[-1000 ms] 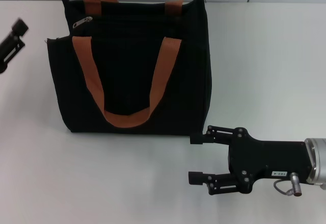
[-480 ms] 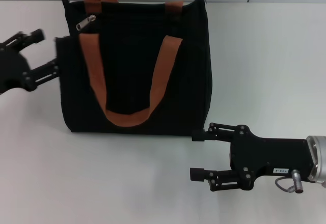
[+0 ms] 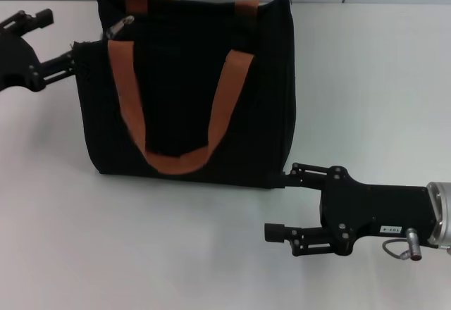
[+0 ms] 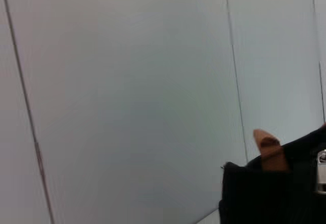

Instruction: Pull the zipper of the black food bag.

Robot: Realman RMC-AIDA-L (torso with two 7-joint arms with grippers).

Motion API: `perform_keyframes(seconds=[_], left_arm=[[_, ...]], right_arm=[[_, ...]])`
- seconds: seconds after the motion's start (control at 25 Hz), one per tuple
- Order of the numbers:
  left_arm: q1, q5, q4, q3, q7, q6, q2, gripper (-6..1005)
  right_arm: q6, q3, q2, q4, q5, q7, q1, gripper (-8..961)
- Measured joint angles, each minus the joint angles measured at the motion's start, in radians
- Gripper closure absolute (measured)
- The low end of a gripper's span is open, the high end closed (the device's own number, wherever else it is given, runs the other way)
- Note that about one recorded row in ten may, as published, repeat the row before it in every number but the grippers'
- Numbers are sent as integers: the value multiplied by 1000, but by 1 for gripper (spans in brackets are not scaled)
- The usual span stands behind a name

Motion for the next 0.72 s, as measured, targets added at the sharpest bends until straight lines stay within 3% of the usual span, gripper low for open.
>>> perform_keyframes(seconds=[0.16,0.24,0.32,0.48,0.72], left_arm=[[3,9,7,8,-22,19,19,256],[10,10,12,37,-33,48,39,258],[8,10,14,60,-38,50,42,261],[-24,10,18,160,-41,22,32,265],[-61,20,28,186,-36,-57,14,272]], right_arm=[[-4,6,0,0,0,1,0,135],[-4,6,0,-5,0,3,1,135],[-4,6,0,-11,0,9,0,135],[-5,6,0,-18,0,20,6,136],[-15,6,0,-36,0,30,6,136]])
